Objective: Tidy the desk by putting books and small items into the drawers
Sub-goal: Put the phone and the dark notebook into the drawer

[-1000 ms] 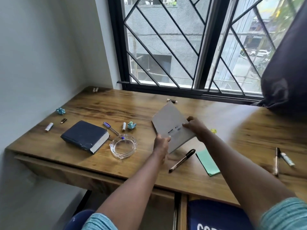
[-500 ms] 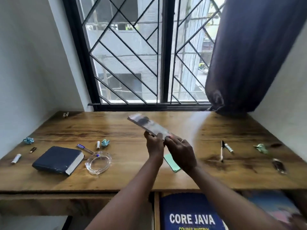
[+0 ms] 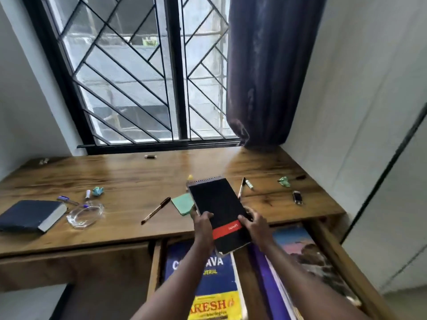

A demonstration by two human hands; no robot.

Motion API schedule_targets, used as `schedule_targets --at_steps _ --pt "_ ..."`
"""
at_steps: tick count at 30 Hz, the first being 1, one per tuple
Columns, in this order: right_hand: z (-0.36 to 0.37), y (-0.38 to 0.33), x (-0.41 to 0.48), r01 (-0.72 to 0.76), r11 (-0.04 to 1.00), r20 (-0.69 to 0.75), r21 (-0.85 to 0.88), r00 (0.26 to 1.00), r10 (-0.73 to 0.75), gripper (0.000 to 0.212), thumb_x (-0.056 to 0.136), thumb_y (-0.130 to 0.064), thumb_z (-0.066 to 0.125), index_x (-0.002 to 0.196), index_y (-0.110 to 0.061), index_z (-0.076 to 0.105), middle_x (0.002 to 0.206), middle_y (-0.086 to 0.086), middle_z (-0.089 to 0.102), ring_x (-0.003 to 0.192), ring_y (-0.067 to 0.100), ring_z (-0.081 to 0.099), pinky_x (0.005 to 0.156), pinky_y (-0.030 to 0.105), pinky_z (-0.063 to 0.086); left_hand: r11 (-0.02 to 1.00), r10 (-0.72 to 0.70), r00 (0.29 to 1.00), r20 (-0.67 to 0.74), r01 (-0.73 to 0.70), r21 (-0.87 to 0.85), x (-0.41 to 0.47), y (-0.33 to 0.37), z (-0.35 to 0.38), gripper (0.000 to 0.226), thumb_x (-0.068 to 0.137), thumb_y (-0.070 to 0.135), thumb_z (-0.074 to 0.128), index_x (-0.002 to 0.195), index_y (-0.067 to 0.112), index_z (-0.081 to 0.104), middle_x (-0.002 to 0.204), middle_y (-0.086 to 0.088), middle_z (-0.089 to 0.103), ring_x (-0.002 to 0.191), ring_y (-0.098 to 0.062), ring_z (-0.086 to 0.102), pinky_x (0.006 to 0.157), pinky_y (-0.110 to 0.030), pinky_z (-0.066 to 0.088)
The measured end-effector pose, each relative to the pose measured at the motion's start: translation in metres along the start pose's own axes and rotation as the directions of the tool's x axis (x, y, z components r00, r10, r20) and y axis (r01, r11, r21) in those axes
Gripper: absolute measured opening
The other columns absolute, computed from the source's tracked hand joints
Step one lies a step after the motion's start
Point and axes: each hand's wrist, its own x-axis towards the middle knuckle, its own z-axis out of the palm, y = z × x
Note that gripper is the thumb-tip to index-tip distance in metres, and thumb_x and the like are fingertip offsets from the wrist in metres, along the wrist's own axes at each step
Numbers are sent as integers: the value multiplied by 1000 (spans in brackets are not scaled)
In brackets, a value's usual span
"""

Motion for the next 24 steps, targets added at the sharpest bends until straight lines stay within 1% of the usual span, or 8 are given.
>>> schedule_targets --at_steps 3,5,8,12,16,19,21,24 --pt "-31 38 -31 -72 997 -16 7 997 72 39 88 -9 62 127 -5 56 118 12 65 112 25 61 79 16 39 998 -56 998 -22 56 13 -25 -39 24 36 88 -1 43 114 23 35 105 -19 53 85 -32 55 75 -44 49" --pt "-53 63 -48 -107 994 -17 -13 994 107 39 87 -9 63 125 -4 56 117 12 65 113 25 61 84 22 41 996 -84 996 -17 85 42 -42 -64 40 30 88 -1 45 110 18 38 100 -19 54 81 -30 56 71 -40 49" --pt "-86 96 -69 -151 988 -24 -36 988 151 39 86 -7 64 124 -1 56 116 15 65 112 27 61 88 26 42 981 -106 994 -33 110 159 -63 -102 59 28 89 -2 50 110 15 42 101 -20 57 86 -30 57 73 -38 50" --pt "-126 129 -87 -209 975 -10 -71 978 209 43 85 -5 64 127 -2 55 118 16 65 109 26 61 87 26 42 952 -214 977 -1 209 223 -80 -146 77 36 87 -10 49 122 -3 45 99 -18 59 83 -30 58 66 -31 51" --pt "-154 155 -95 -268 950 -20 -157 963 269 45 86 -14 65 130 -10 54 124 12 63 114 26 59 92 29 43 913 -339 940 52 315 260 -100 -170 93 19 83 -13 53 89 6 51 68 -9 59 57 -18 56 35 -16 46" --pt "-163 166 -94 -316 935 -46 -160 949 313 48 86 -15 66 132 -7 52 129 15 59 120 27 55 97 30 42 824 -385 920 66 311 474 -101 -189 99 15 59 2 66 66 11 56 42 7 59 44 -9 56 46 -18 45" --pt "-166 169 -91 -354 919 -56 -175 935 350 49 87 -16 65 133 -6 50 130 16 58 122 28 55 99 33 42 733 -397 915 67 272 624 -101 -196 103 18 49 9 67 64 12 57 48 5 58 49 -11 51 49 -20 40" --pt "-166 171 -83 -395 895 -61 -207 918 391 49 89 -17 62 135 -7 47 132 16 56 124 30 53 99 34 41 655 -394 918 54 239 717 -106 -194 111 22 66 -1 72 76 10 55 64 -1 54 53 -10 48 39 -16 37"
